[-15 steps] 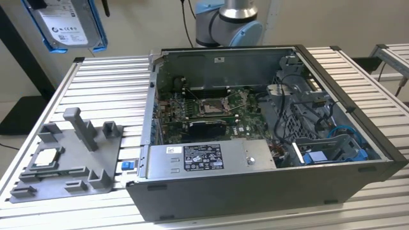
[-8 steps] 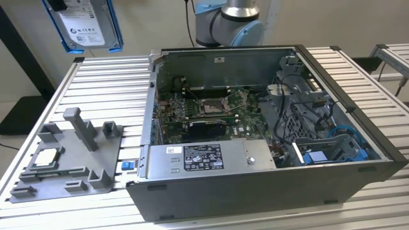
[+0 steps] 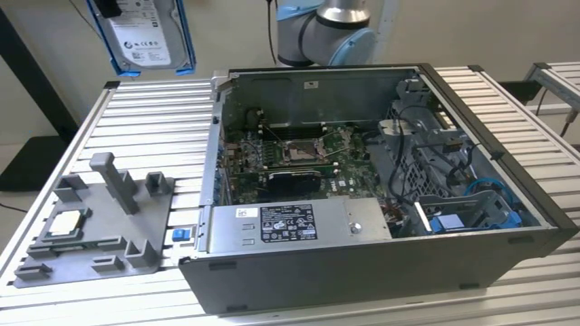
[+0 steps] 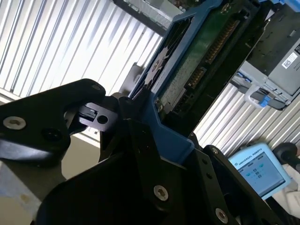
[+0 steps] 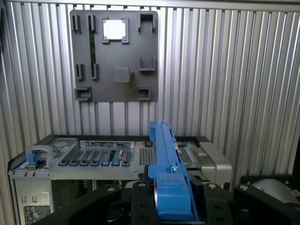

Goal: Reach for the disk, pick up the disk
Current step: 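Pick up the disk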

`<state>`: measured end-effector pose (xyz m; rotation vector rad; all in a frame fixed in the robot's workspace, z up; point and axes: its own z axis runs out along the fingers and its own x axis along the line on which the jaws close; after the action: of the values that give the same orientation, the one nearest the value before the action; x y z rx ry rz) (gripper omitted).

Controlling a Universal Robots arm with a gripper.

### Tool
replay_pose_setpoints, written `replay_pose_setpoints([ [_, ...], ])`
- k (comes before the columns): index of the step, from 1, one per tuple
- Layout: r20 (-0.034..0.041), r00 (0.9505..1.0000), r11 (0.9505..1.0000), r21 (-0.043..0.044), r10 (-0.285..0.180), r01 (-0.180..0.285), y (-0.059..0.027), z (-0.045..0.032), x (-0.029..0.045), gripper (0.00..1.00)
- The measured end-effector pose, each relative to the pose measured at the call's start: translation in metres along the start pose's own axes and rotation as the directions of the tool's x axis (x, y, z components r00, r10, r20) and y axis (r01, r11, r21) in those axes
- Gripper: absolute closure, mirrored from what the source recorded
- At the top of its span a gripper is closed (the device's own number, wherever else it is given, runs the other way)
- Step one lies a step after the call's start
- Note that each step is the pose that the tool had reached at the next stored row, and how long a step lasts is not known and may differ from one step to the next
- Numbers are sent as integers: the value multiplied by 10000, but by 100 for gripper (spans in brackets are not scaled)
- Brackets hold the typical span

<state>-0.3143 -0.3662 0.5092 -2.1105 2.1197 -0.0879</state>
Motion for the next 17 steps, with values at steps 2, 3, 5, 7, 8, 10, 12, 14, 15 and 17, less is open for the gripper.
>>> replay_pose_setpoints([
  [2,0,10000,10000,1,0,0,-74,17,0,100],
  [3,0,10000,10000,0,0,0,-110,26,1,100],
  [5,1,10000,10000,1,0,0,-185,43,1,100],
  [7,0,10000,10000,0,0,0,-261,59,1,100],
  [8,0,10000,10000,1,-1,1,-301,68,2,100],
  [10,0,10000,10000,1,0,0,-378,85,2,100],
  [12,0,10000,10000,0,-1,1,-454,101,2,100],
  [14,0,10000,10000,0,-1,1,-530,118,3,100],
  [15,0,10000,10000,0,0,0,-568,127,3,100],
  [17,0,10000,10000,0,0,0,-645,144,3,100],
])
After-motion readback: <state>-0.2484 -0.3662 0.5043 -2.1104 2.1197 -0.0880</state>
